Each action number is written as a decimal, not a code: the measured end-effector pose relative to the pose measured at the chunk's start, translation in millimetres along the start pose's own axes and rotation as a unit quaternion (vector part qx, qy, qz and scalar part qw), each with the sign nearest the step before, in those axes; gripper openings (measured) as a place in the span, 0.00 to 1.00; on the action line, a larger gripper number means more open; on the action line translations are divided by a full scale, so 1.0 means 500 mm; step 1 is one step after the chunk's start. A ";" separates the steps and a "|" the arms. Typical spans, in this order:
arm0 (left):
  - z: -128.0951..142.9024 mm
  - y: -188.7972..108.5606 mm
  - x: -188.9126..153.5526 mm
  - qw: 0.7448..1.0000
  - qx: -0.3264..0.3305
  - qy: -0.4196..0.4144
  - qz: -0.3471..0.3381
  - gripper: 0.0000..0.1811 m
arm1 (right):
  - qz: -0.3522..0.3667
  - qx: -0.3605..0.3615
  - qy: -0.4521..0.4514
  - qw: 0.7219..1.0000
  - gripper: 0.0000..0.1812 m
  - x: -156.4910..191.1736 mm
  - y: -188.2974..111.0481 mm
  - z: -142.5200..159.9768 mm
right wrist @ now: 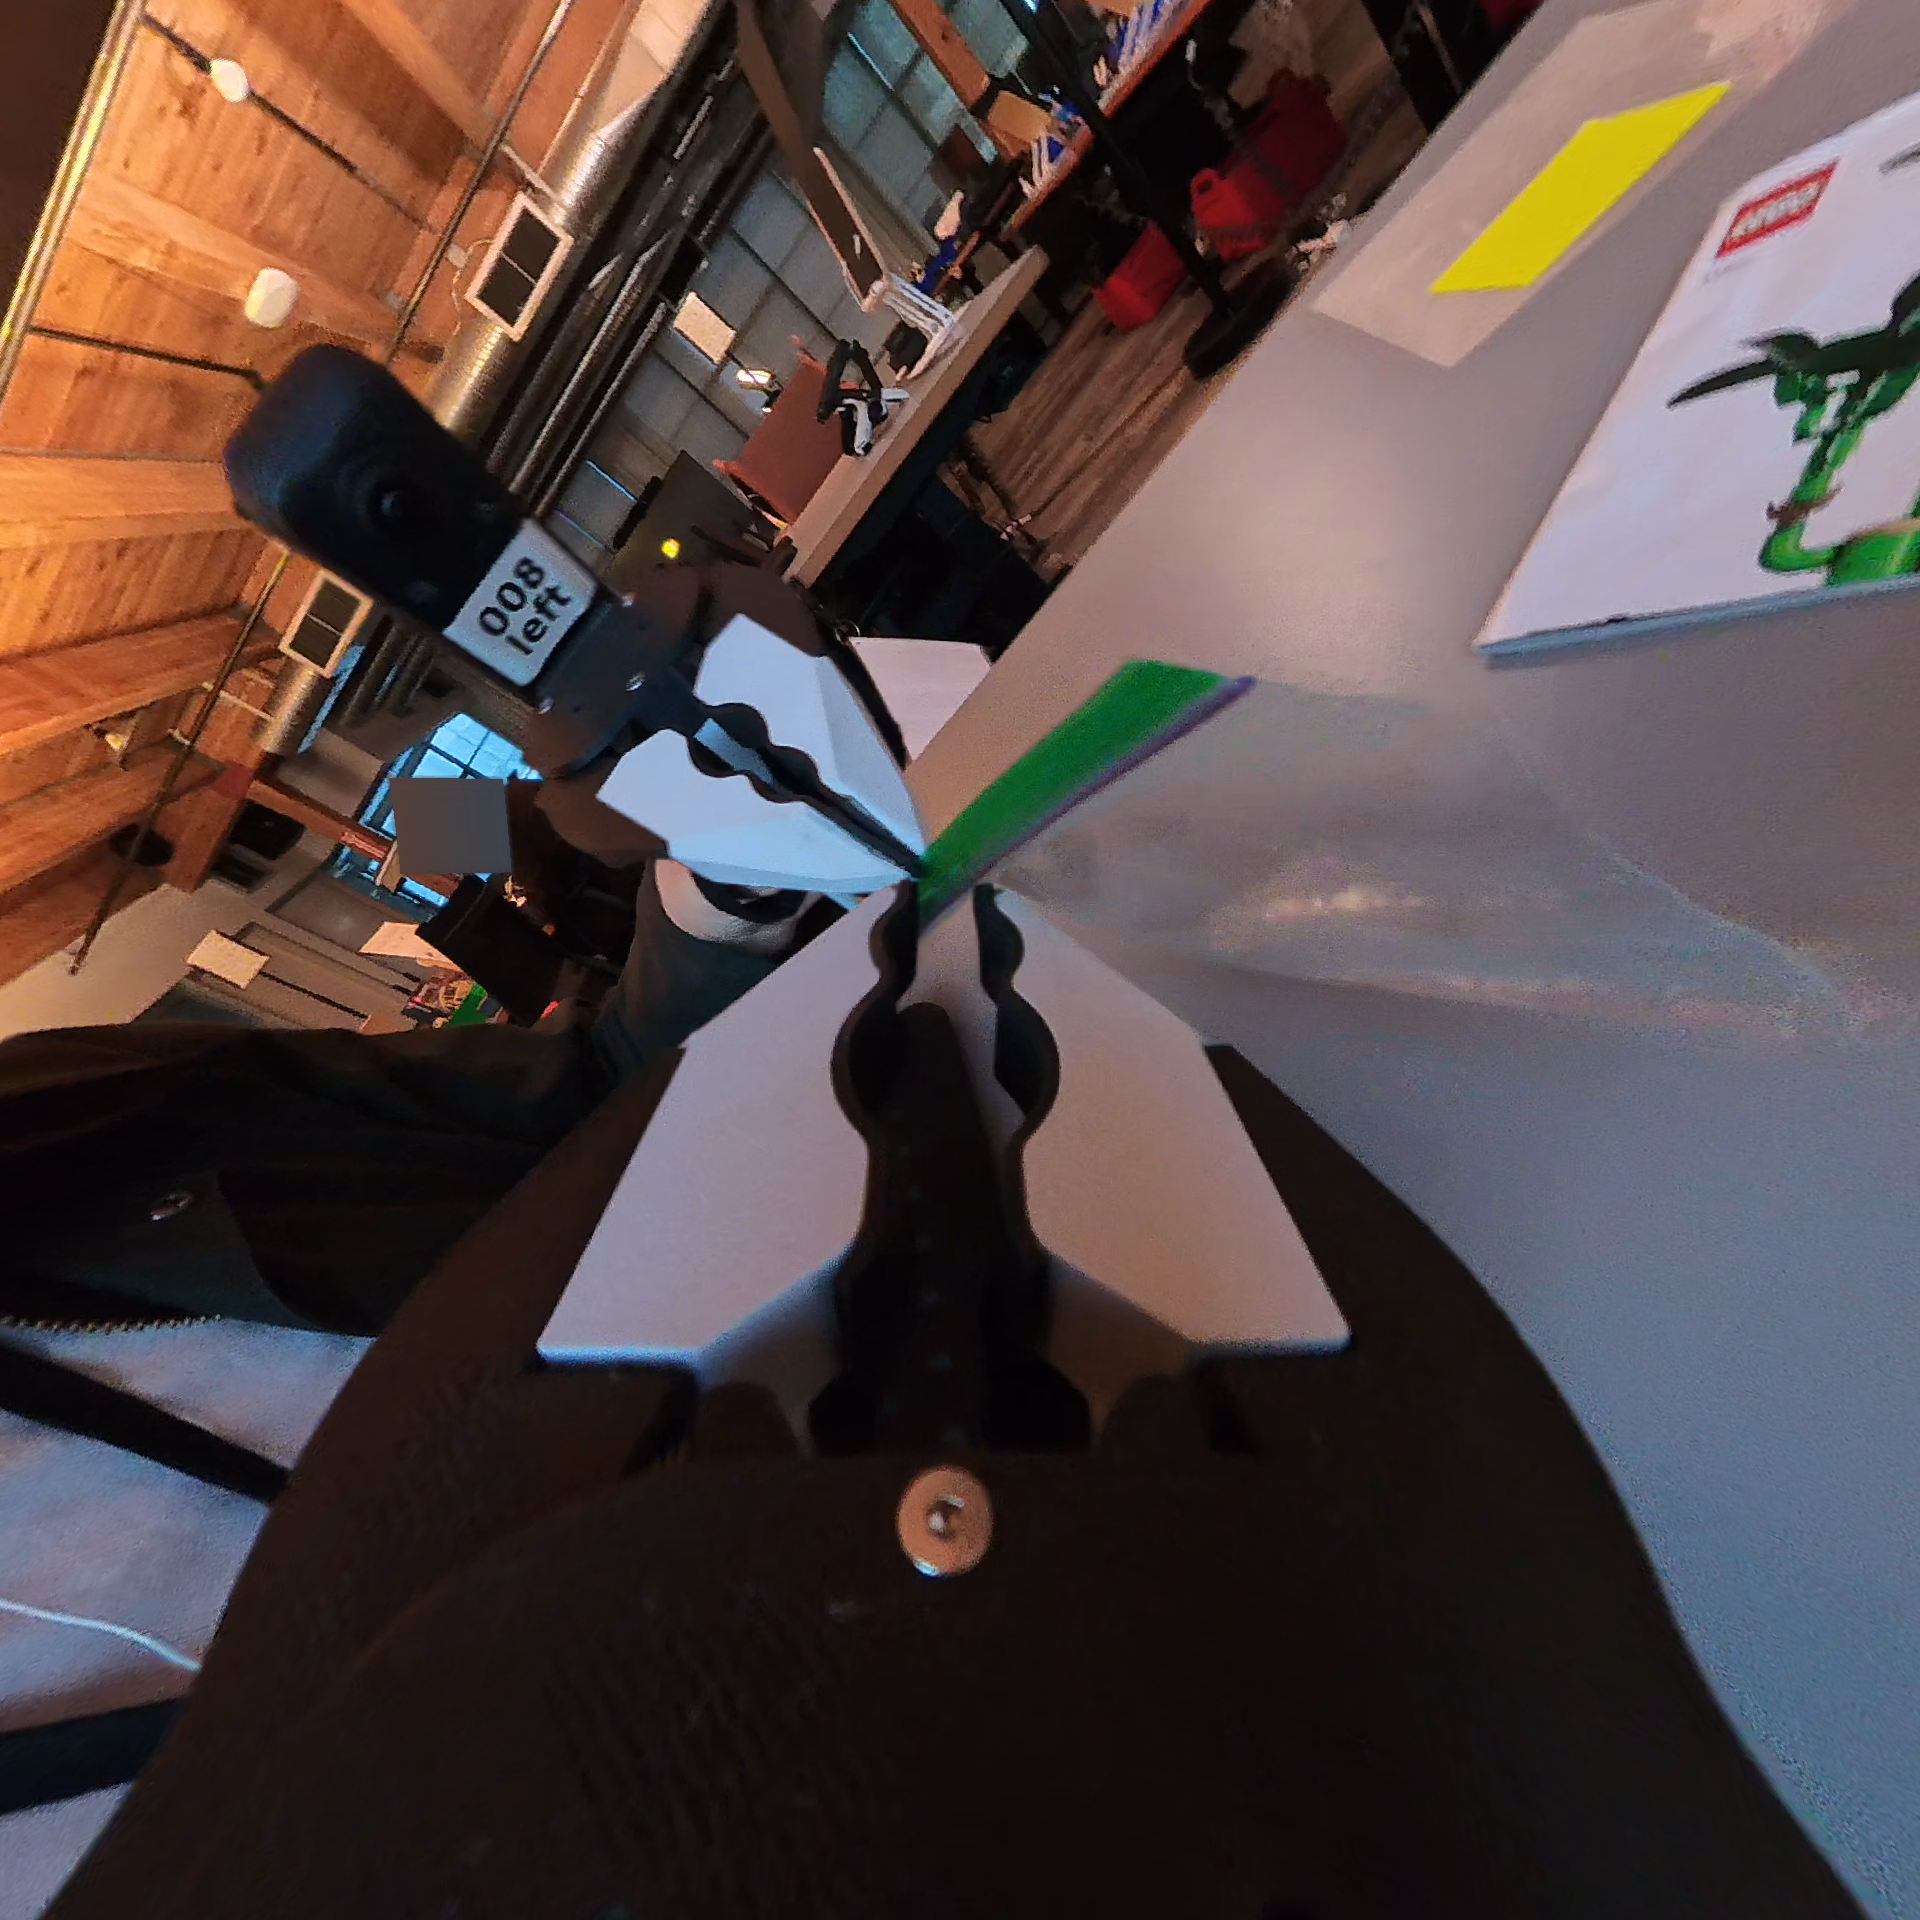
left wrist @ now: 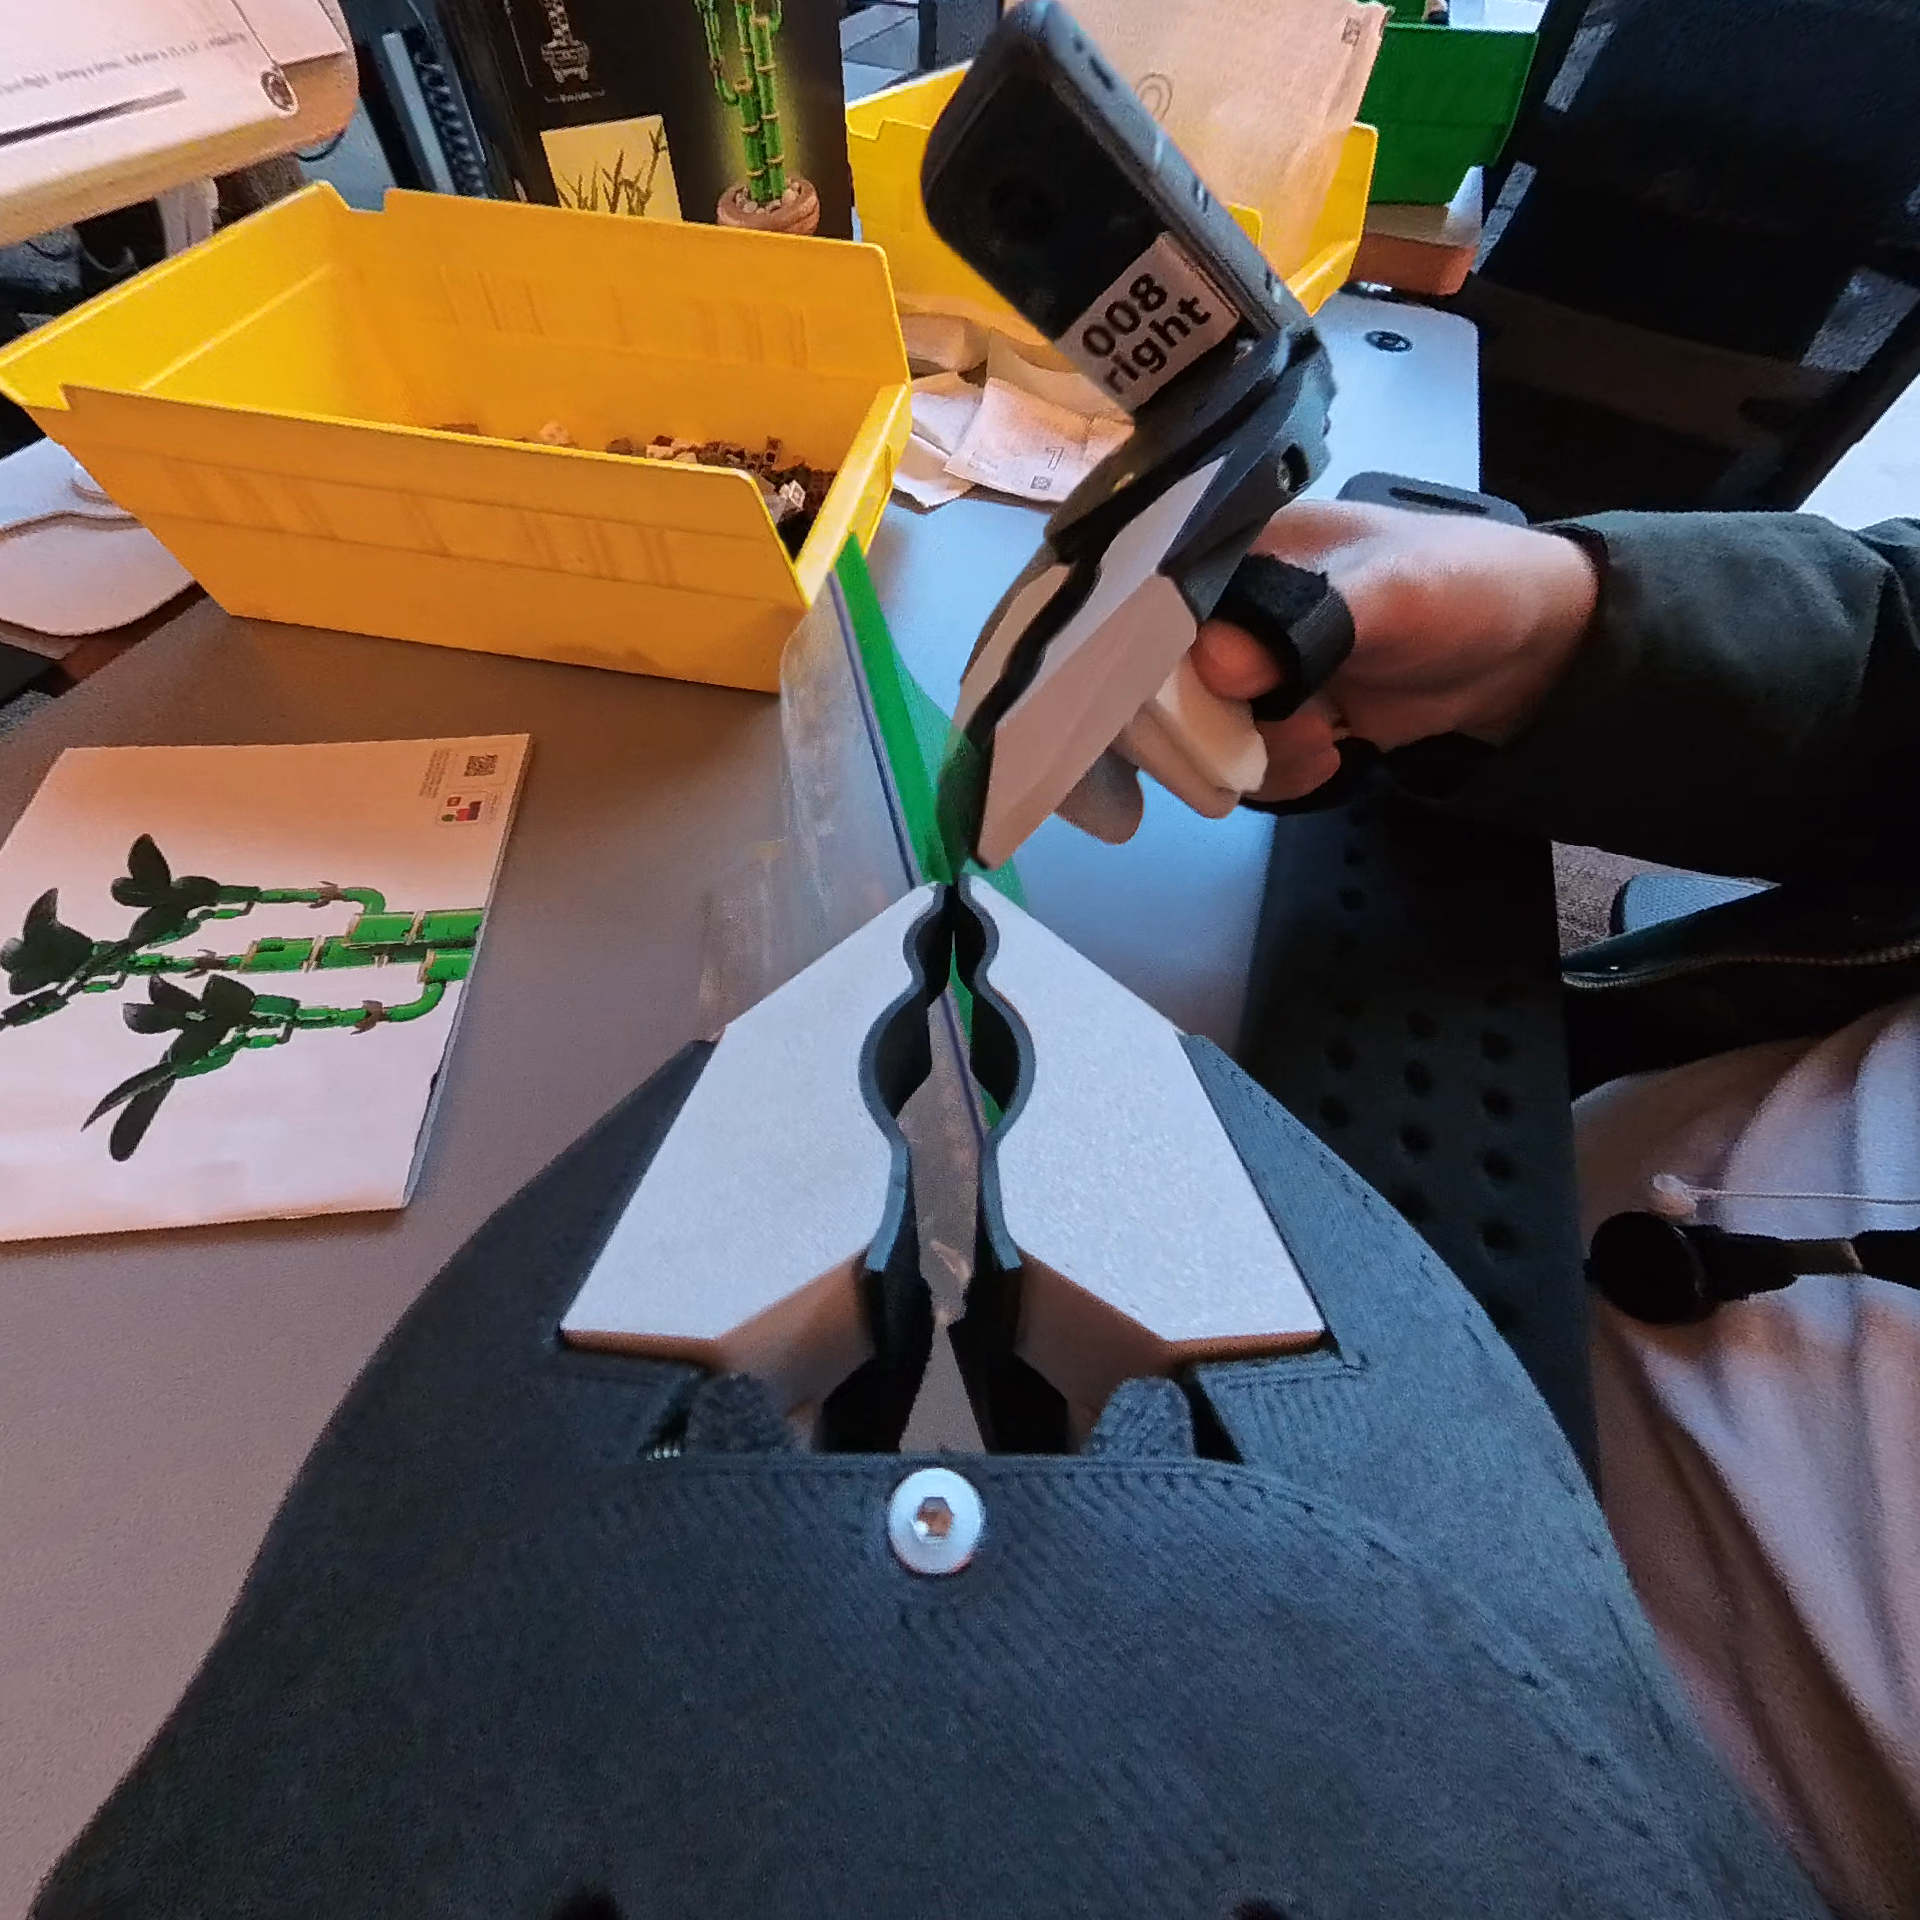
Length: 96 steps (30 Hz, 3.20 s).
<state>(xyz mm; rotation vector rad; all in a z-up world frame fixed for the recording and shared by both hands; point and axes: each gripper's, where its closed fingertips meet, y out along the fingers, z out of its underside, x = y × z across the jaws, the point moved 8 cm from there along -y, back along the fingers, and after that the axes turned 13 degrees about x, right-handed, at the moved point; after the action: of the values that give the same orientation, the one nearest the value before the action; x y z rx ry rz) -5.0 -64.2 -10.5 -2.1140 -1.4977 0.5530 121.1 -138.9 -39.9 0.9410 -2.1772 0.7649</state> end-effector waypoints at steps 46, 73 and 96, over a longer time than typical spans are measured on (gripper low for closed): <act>0.025 0.020 -0.014 0.999 0.001 -0.032 0.041 0.00 | 0.064 0.044 -0.113 0.991 0.00 0.028 -0.001 0.015; 0.029 0.055 -0.008 0.997 0.025 -0.074 -0.025 0.00 | 0.068 0.000 -0.014 0.998 0.00 -0.026 0.010 0.017; 0.024 0.024 0.002 0.987 -0.040 -0.154 0.021 0.03 | 0.283 0.066 -0.259 0.921 0.00 0.052 0.036 0.020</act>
<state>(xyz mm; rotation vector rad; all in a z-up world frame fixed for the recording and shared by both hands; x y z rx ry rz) -2.6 -64.9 -27.6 -2.2011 -1.6673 0.8830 90.0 -146.0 -31.6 0.6144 -2.9628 1.0237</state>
